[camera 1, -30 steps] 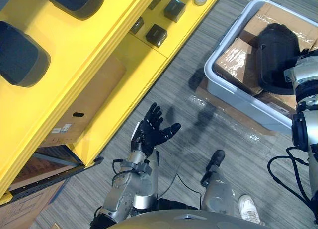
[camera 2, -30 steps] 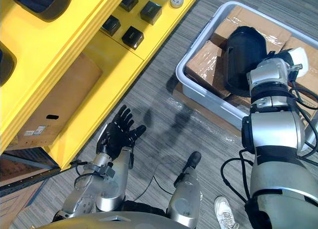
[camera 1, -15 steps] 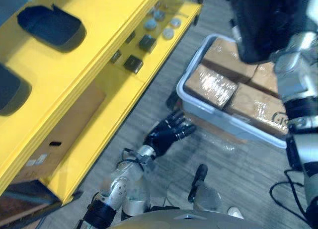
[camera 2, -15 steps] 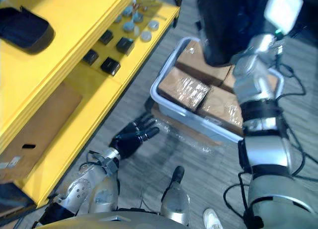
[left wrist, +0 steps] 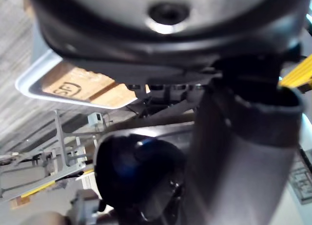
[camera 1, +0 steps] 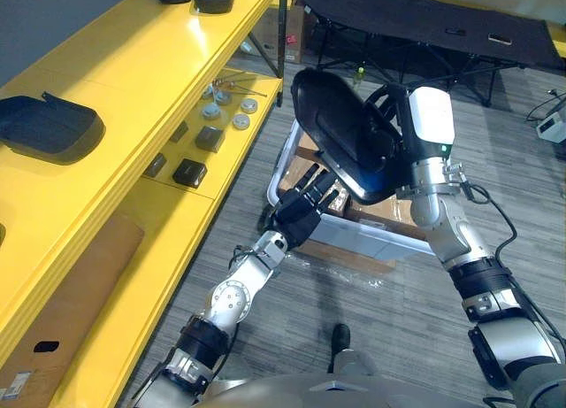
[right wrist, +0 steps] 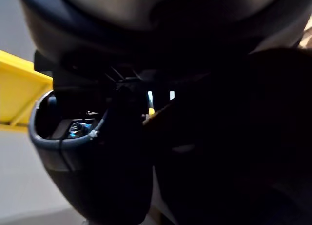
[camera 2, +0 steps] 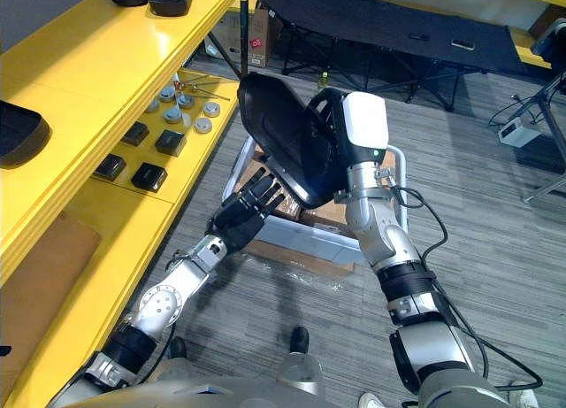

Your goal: Walk over and take three plastic housings, then place them on the shelf

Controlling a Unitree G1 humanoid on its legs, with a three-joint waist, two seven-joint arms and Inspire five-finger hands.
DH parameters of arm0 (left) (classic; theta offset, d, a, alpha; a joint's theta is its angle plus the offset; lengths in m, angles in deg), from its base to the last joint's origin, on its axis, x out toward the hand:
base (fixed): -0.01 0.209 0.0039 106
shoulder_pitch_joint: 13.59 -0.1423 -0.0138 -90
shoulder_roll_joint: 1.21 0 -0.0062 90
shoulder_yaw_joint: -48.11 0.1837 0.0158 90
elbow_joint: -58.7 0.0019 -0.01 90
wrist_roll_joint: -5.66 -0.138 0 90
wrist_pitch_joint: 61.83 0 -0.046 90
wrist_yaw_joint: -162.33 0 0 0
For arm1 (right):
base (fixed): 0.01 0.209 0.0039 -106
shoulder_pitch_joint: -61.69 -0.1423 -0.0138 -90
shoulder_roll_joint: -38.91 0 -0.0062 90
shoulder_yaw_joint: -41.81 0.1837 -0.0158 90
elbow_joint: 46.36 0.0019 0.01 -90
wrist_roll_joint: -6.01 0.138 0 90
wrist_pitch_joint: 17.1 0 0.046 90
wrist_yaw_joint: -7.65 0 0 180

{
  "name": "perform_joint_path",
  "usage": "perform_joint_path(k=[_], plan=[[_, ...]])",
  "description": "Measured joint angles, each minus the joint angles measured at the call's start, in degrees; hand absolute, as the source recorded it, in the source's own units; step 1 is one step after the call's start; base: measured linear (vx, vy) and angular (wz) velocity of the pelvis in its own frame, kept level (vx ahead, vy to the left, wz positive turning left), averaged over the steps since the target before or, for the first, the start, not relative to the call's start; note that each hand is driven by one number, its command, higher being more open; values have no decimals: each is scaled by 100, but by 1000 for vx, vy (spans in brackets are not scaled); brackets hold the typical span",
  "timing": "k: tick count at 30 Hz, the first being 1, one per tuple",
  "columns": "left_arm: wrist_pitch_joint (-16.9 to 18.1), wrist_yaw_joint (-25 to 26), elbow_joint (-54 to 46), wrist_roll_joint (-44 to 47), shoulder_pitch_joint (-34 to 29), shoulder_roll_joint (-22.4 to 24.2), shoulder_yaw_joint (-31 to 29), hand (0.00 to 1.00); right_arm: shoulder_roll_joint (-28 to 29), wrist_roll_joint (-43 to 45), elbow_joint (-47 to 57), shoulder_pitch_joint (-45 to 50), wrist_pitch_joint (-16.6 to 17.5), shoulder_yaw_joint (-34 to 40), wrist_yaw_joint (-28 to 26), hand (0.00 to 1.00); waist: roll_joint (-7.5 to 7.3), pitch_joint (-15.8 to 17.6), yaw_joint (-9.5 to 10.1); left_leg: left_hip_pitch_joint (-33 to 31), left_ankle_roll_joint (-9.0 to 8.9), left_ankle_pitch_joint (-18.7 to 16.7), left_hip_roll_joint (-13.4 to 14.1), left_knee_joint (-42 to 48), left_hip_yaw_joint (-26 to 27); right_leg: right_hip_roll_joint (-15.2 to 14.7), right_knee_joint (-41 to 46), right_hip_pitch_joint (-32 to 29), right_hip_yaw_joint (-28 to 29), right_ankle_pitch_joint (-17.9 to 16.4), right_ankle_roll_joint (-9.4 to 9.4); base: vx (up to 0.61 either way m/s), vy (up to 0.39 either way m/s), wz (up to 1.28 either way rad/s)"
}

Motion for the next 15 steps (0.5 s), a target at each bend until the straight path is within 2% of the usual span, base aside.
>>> perform_joint_path(k=[5, 15], plan=[[212, 245, 126, -137, 51, 59, -5, 100, 182, 3, 79, 7, 196, -103, -235, 0, -17, -163, 4, 5, -3, -2, -3, -2, 0, 0, -9, 2, 18, 10, 4, 0, 0, 0], [27, 666, 358, -692, 117, 79, 114, 100, 443, 7, 220, 20, 356, -534, -489, 0, -84, -306, 30, 4, -1, -4, -7, 6, -42, 0, -19, 59, -26, 20, 16, -6, 4, 2]])
